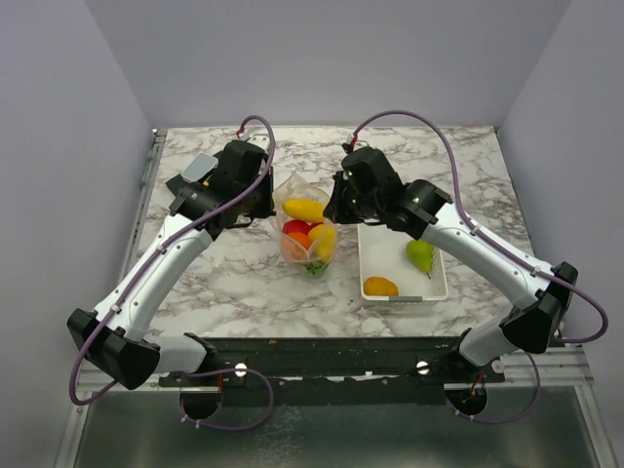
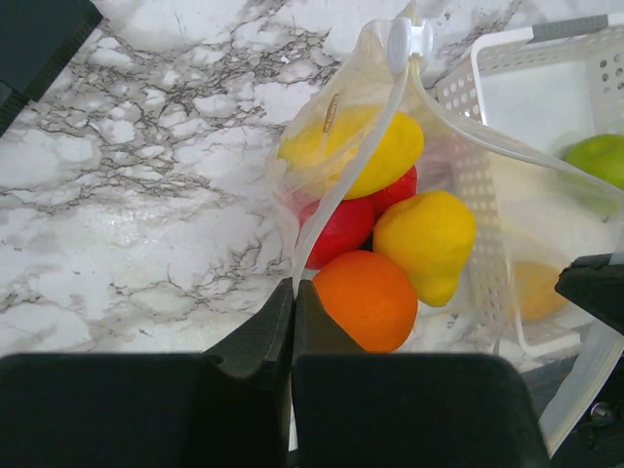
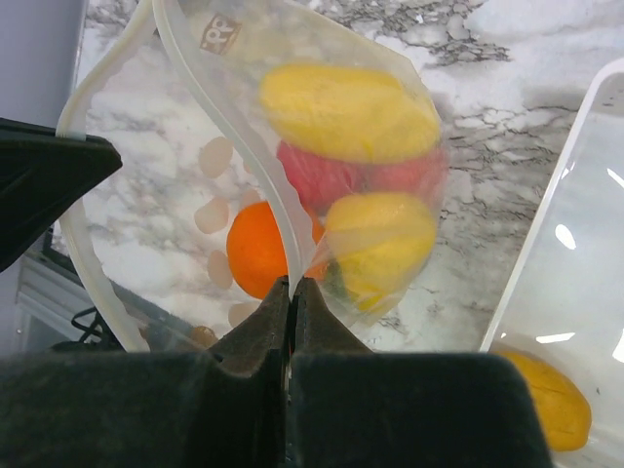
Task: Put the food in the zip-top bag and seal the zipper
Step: Adjust the zipper food storage bag at the center of the board.
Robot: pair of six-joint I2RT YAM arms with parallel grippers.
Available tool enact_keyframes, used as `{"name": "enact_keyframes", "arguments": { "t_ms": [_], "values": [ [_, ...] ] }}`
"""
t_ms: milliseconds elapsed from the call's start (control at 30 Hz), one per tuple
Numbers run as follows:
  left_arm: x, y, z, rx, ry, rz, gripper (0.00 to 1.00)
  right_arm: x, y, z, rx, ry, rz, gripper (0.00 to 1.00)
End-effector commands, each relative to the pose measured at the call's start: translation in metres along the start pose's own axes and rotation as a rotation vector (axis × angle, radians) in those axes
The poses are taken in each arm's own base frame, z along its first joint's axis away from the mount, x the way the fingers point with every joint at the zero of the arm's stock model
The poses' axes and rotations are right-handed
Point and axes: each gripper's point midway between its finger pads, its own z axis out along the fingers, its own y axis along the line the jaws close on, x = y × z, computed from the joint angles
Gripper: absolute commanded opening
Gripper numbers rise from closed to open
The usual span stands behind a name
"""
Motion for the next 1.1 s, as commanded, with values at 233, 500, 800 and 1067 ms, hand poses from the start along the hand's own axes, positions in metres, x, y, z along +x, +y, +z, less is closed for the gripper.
{"name": "enact_keyframes", "arguments": {
  "t_ms": [233, 500, 800, 1067],
  "values": [
    [0.002, 0.007, -0.007, -0.027, -0.003, 0.004, 0.00, 0.002, -0.003, 0.007, 0.015, 0.004, 0.001, 0.01],
    [0.007, 0.005, -0.001, -0.020, 0.013, 0.004, 0.00, -0.002, -0.006, 0.000, 0.027, -0.014, 0.000, 0.20],
    [0.010, 0.006, 0.003, -0.019, 0.020, 0.005, 0.00, -0.013, -0.020, -0.024, 0.082, -0.065, -0.007, 0.52],
    [0.011, 0.005, 0.005, -0.017, 0.025, 0.005, 0.00, -0.013, -0.056, -0.053, 0.216, -0.116, -0.027, 0.61]
  ]
}}
